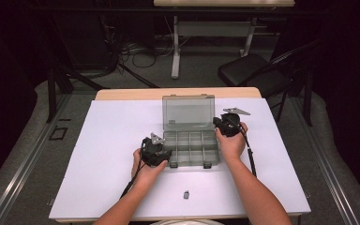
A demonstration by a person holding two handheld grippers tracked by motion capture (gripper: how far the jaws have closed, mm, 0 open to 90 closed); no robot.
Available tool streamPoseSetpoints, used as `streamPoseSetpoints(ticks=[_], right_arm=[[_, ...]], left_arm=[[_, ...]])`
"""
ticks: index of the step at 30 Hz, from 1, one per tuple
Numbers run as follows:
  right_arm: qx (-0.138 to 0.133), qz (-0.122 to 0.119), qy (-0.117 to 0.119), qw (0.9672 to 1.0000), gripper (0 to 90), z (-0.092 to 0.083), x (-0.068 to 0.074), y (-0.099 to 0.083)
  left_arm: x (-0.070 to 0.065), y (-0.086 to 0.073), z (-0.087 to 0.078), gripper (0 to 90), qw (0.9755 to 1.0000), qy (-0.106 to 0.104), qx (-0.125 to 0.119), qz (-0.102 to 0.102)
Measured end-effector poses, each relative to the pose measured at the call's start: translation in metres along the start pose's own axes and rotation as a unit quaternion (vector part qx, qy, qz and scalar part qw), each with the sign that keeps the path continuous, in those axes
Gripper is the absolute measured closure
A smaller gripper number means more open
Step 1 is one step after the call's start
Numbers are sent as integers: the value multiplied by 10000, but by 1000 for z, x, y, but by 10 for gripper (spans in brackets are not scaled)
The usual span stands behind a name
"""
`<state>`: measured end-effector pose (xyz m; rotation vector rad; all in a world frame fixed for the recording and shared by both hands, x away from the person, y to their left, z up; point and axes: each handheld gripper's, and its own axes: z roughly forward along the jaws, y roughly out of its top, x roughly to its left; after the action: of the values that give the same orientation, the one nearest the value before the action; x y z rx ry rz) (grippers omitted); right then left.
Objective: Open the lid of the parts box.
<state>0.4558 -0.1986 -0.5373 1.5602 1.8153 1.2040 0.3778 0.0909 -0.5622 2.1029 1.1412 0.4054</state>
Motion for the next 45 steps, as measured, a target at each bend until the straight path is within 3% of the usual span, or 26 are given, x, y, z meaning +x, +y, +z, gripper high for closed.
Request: streamPoseSetpoints(ticks=[25, 45], right_arm=[[167, 144, -10, 9998, 892, 11, -4, -4], [232, 94, -57, 9997, 892, 15, -4, -8]], left_arm=[[0, 0, 0, 548, 10000, 4, -13, -8], [0, 0, 0, 548, 10000, 0, 2, 1]])
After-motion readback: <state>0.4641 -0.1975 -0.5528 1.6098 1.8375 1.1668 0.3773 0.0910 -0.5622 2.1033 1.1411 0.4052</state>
